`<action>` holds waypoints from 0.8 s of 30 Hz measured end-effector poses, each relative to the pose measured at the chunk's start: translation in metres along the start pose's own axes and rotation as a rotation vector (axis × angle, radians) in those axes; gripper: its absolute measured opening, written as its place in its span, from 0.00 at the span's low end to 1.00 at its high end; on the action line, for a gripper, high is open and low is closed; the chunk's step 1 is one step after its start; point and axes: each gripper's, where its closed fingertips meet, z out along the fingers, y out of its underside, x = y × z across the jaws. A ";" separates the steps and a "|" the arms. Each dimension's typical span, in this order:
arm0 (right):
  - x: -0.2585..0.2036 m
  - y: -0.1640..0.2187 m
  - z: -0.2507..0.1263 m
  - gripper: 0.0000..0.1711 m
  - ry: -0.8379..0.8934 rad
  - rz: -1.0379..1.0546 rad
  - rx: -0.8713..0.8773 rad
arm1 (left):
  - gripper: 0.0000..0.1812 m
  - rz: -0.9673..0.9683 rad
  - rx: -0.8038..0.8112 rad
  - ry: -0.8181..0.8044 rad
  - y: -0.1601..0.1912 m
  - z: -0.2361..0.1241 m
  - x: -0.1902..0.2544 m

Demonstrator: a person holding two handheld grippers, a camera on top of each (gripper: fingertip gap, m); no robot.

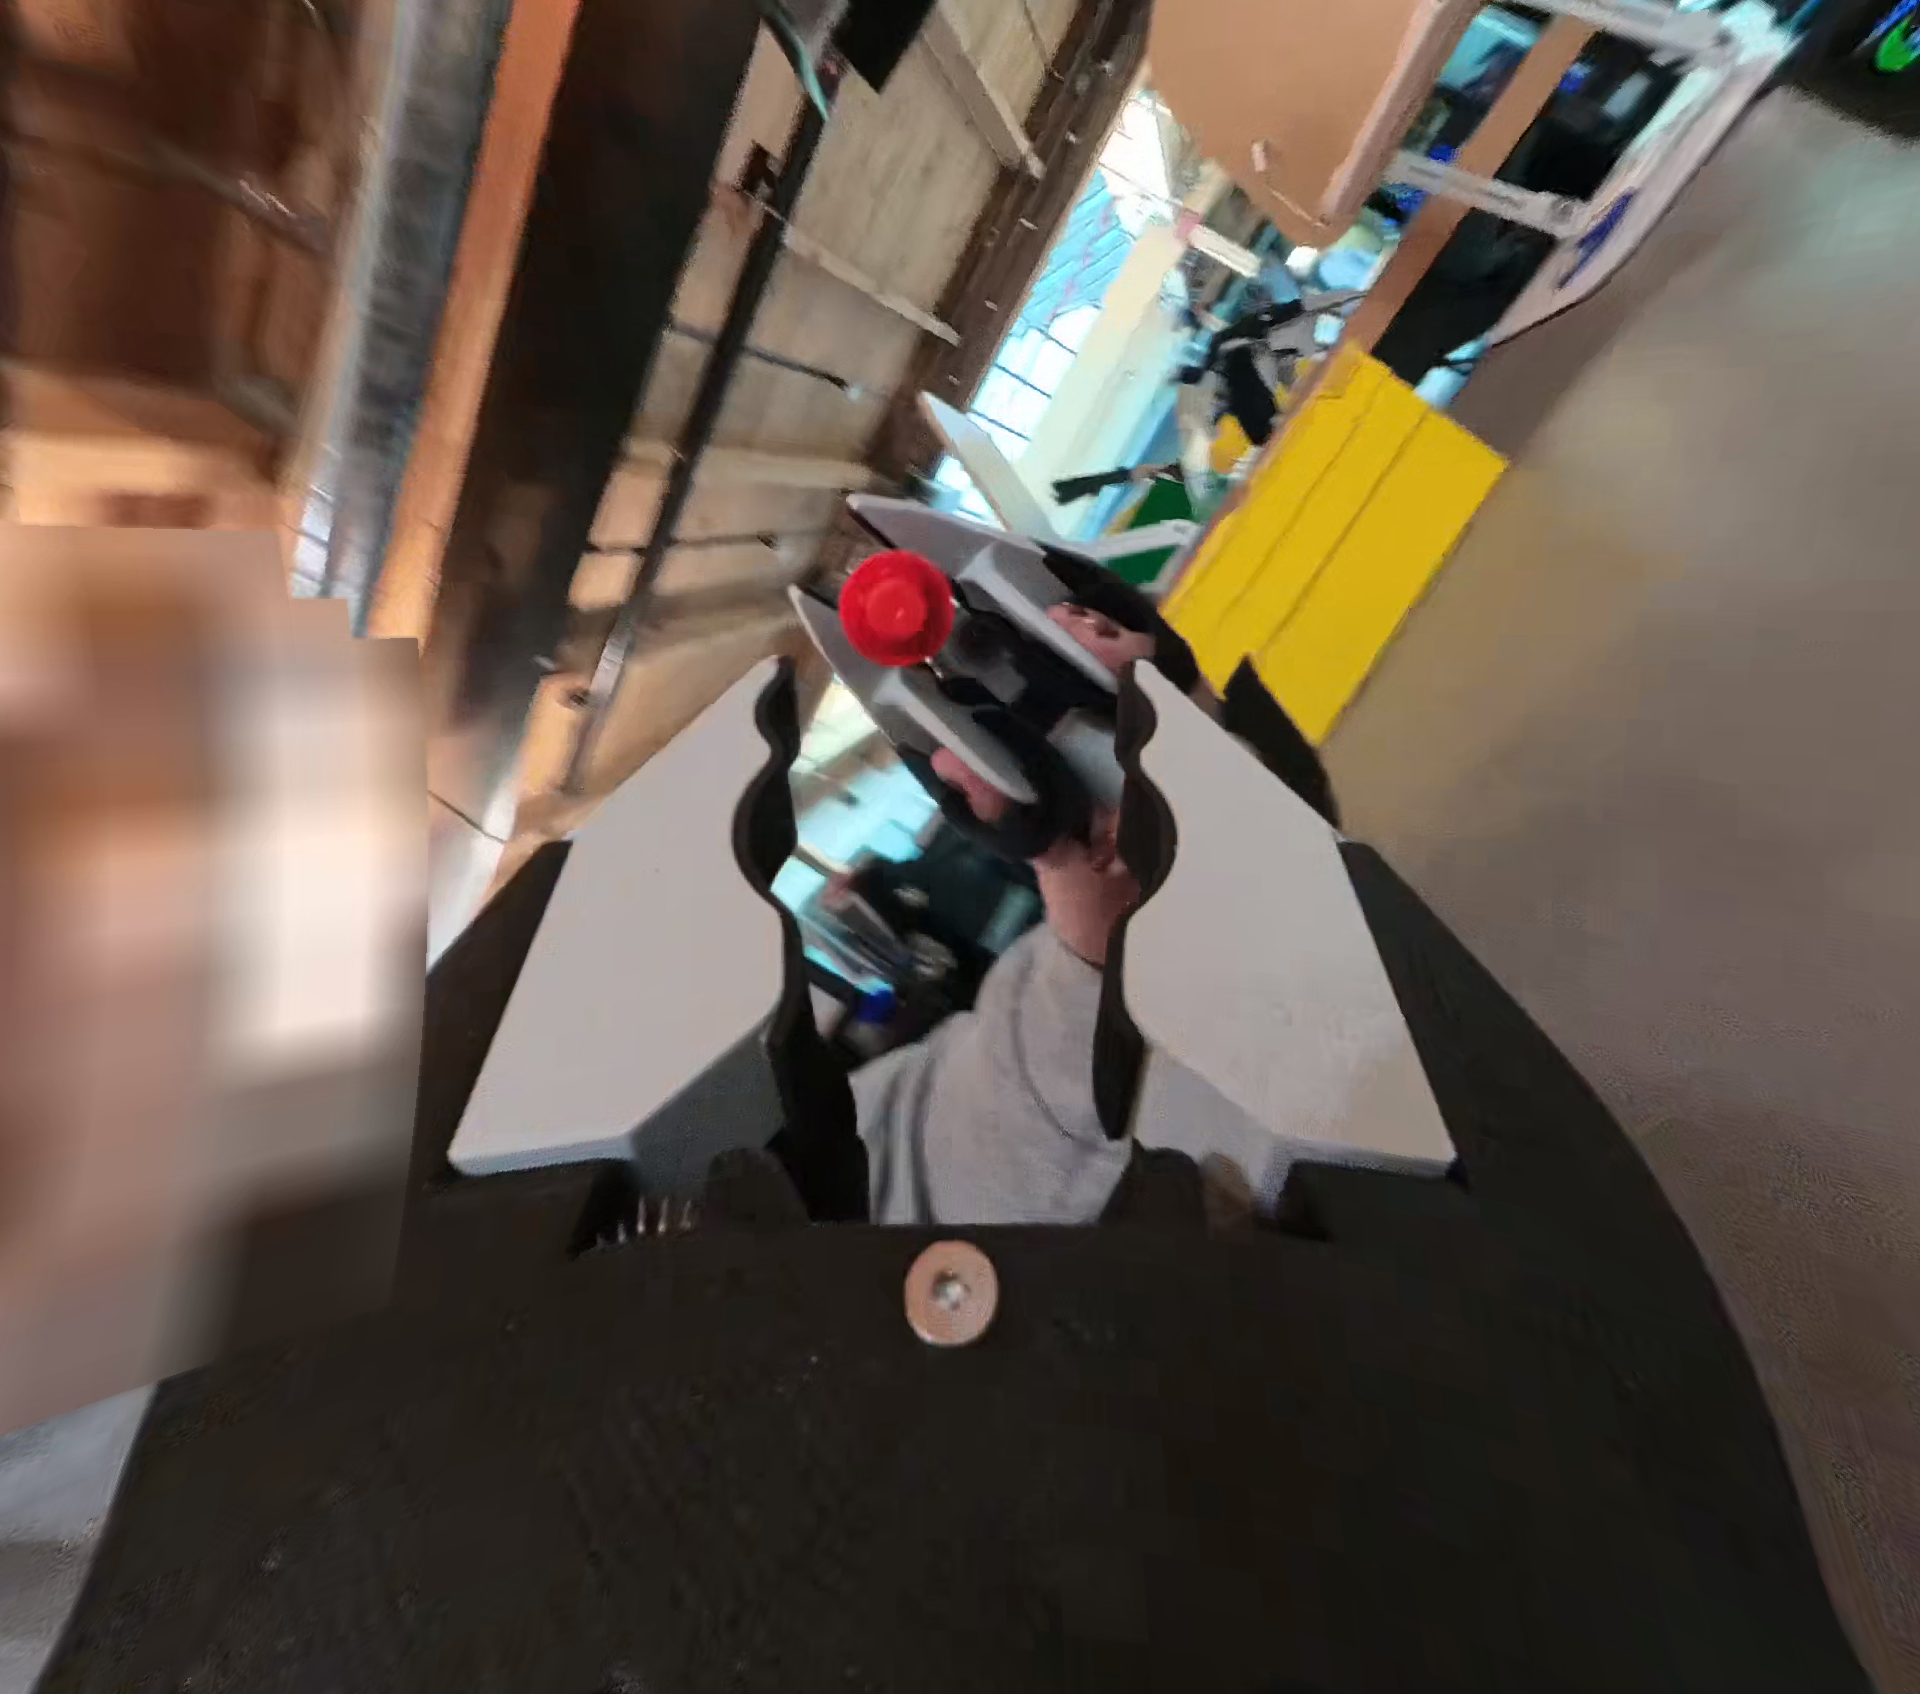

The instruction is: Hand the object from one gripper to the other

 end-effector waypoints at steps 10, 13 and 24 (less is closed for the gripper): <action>-0.020 -0.003 0.007 0.11 -0.237 0.254 0.154 | 0.10 0.522 -0.284 -0.071 0.038 0.016 0.019; -0.019 -0.010 0.001 0.10 -0.175 0.130 0.163 | 0.36 0.427 -0.347 -0.083 0.043 0.011 0.007; 0.002 -0.031 -0.017 0.10 0.625 -1.179 -0.026 | 0.58 -0.090 -0.458 -0.078 0.053 -0.007 -0.019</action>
